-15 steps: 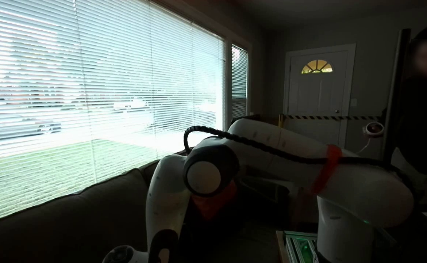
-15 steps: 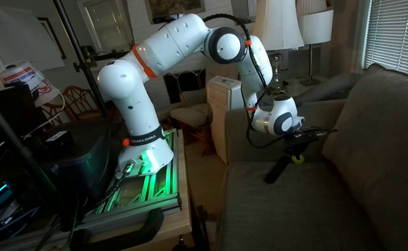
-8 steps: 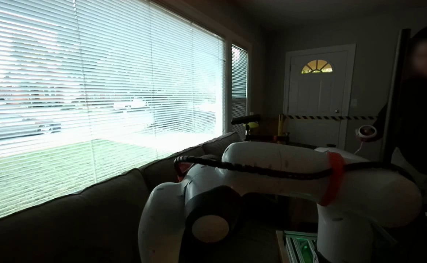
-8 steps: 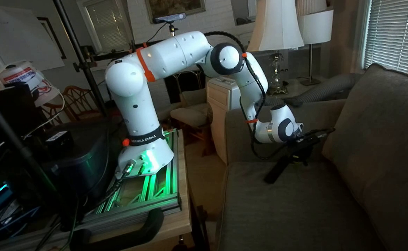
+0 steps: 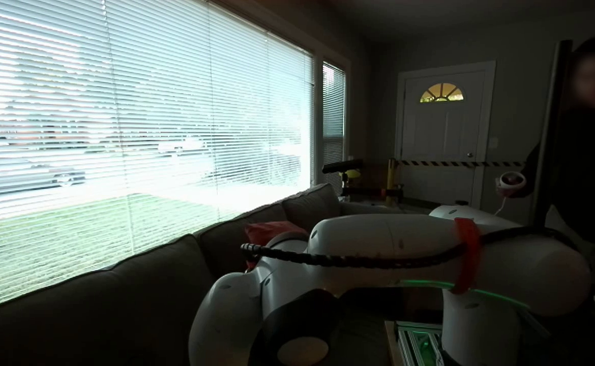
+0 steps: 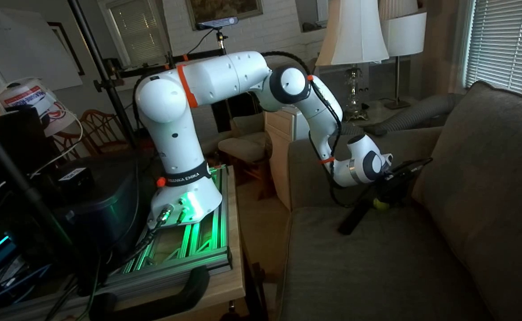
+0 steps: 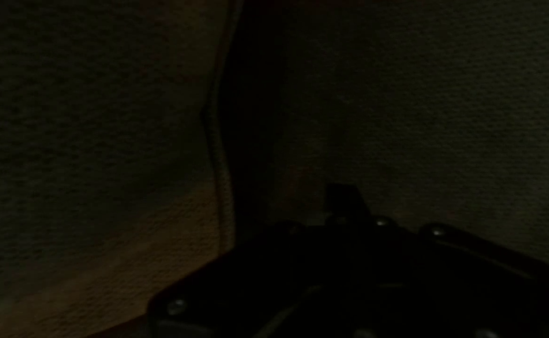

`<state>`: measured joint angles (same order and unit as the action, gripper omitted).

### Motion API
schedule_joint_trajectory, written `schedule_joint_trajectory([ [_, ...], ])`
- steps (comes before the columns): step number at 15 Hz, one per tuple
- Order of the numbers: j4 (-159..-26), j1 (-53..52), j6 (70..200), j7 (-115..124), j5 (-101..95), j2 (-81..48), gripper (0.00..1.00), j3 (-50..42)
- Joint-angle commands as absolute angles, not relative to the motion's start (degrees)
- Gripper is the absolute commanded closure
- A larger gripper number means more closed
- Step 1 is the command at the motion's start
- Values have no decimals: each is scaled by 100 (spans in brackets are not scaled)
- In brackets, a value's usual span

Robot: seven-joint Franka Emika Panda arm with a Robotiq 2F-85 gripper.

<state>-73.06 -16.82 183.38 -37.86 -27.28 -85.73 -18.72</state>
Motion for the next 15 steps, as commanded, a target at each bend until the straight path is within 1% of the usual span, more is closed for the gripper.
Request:
schedule_joint_trajectory([
  [1,-7293,-1898,18552,-3381,-2677,-8548,100,-2161],
  [4,-7026,-1695,18368,-3234,-2839,-8674,100,-1828],
  [7,-7220,-1255,18376,-3367,-2984,-8505,100,-1031],
  [12,-7336,-672,18312,-3457,-3002,-8507,100,-109],
  [14,-7358,-290,18052,-3689,-3073,-8502,100,419],
  [15,-7344,105,17781,-4136,-3092,-8532,100,961],
])
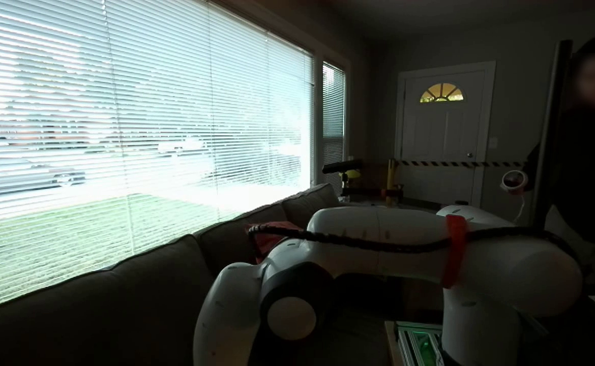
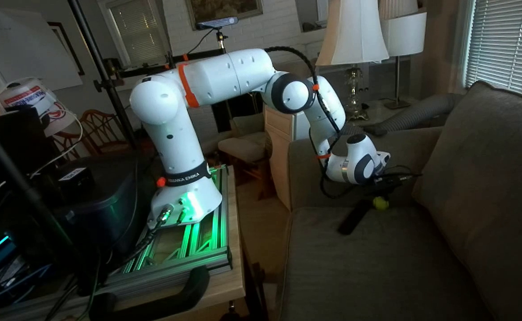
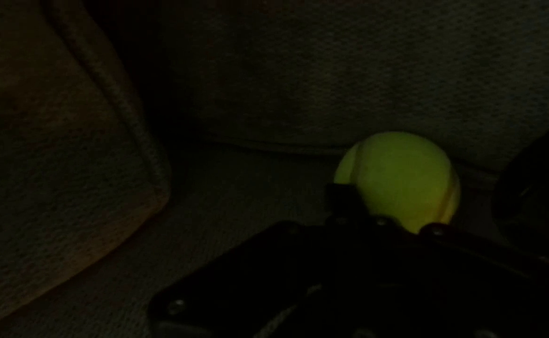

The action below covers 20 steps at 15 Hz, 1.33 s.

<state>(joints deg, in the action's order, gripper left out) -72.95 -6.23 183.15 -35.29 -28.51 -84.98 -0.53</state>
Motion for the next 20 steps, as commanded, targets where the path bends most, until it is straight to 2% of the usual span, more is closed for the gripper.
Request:
schedule_joint_trajectory([
  [1,-7432,308,17635,-4298,-3141,-8486,100,1215],
  [6,-9024,1973,17073,-6064,-2808,-7472,100,3190],
  [9,-9373,2654,16138,-6787,-2107,-7273,100,3789],
  [14,-9630,2667,14933,-6727,-731,-6797,100,3570],
  [20,-9833,2040,15160,-6665,-418,-6533,100,2498],
])
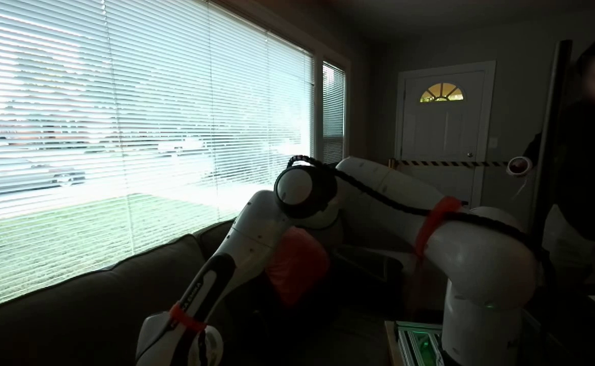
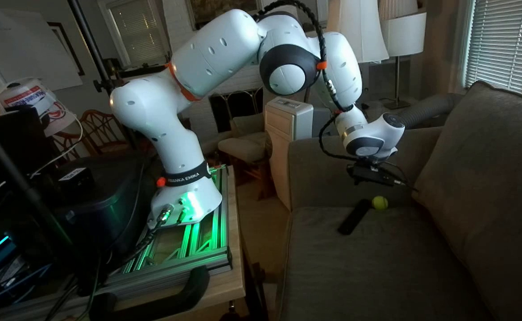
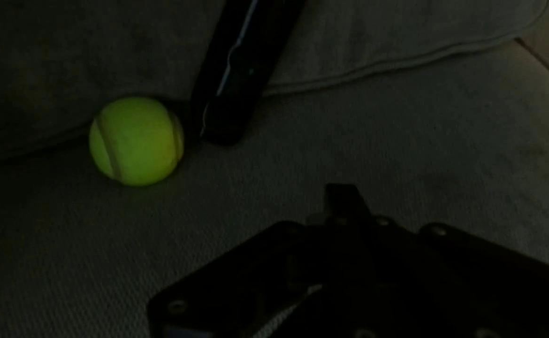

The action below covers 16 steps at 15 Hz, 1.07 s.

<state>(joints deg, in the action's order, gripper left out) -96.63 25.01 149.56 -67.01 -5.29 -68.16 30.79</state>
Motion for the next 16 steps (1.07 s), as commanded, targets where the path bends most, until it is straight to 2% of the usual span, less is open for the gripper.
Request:
schedule_joint_trajectory([
  [1,-9783,1823,15378,-6699,-536,-6571,100,2297],
  [7,-9200,542,17125,-6426,-816,-7285,100,1603],
  [16,-8368,-817,17854,-5109,-1408,-7851,100,-28],
])
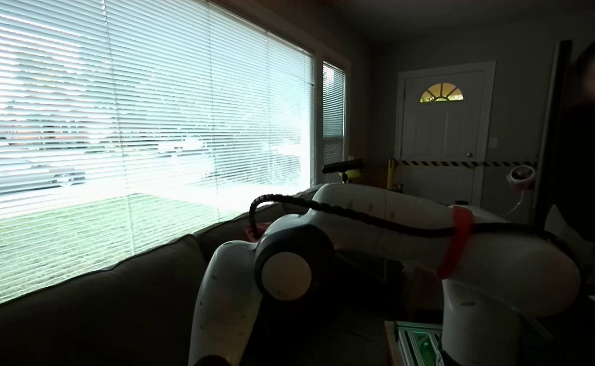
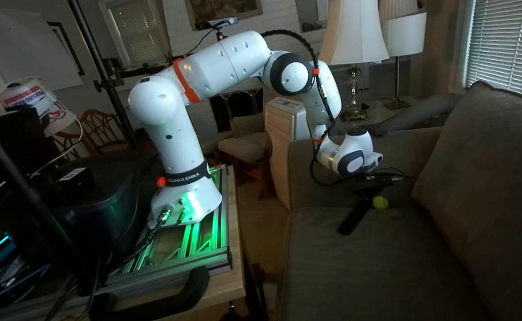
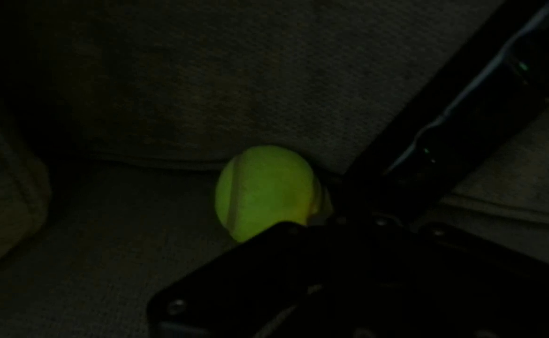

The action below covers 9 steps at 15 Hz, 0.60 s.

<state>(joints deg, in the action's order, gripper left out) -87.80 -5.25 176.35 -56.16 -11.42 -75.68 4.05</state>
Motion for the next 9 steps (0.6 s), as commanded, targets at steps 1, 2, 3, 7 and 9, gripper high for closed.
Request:
schedule_joint_trajectory([
  [1,-8250,-890,17884,-4968,-1478,-7923,100,-142],
  [2,-8132,-931,17883,-4825,-1522,-7985,100,-205],
  [3,-8015,-972,17862,-4692,-1553,-8054,100,-256],
  [7,-7573,-981,17731,-4264,-1639,-8336,74,-226],
  [9,-7436,-935,17659,-4104,-1670,-8383,60,-203],
])
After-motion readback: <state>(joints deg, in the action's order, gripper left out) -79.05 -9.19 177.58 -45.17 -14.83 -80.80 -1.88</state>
